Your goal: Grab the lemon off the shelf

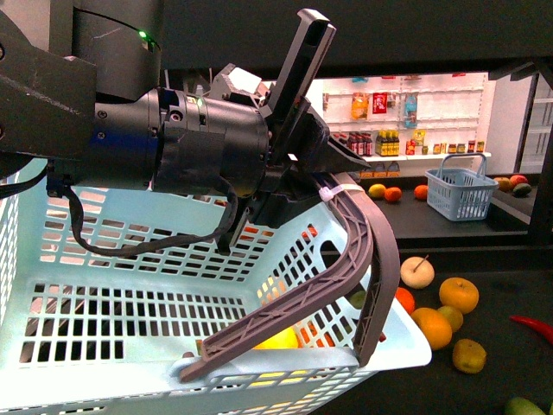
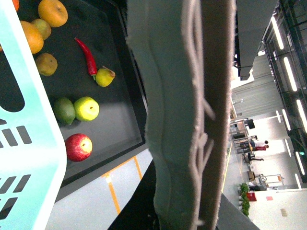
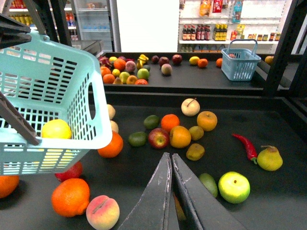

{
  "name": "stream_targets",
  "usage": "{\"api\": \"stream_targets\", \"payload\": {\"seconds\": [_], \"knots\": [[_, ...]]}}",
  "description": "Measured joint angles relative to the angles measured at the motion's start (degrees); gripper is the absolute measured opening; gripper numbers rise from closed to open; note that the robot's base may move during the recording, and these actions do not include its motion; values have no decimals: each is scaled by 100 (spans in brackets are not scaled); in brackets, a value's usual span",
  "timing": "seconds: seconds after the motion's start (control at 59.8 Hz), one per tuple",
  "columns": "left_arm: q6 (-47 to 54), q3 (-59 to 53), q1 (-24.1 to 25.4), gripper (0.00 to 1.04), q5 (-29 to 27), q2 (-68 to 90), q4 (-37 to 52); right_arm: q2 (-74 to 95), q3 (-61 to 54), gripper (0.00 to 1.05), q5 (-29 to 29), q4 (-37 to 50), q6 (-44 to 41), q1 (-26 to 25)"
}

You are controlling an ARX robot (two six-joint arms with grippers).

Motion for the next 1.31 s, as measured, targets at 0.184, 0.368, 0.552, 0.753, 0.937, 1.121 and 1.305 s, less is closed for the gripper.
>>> {"api": "stream_targets", "payload": {"seconds": [0.184,0.368,0.552,0.753,0.937,1.121,1.305], "knots": [[0,2,0,10,2,0,0,-190,-197,7,0,35,0,4],[-4,2,0,10,-2,0,0,-286,-264,7,2,39,-2,4],[-2,2,0,10,-2,0,0,-291,-264,36,4,39,-4,4],[-4,2,0,10,-2,0,0,-293,-264,76,2,39,-4,4],[-2,2,0,10,0,0,0,-293,-264,103,2,39,-2,4],[-2,2,0,10,-2,0,0,-293,-264,102,2,39,-4,4],[-337,-74,17,10,-623,9,660,-293,-264,102,2,39,-4,4]]}}
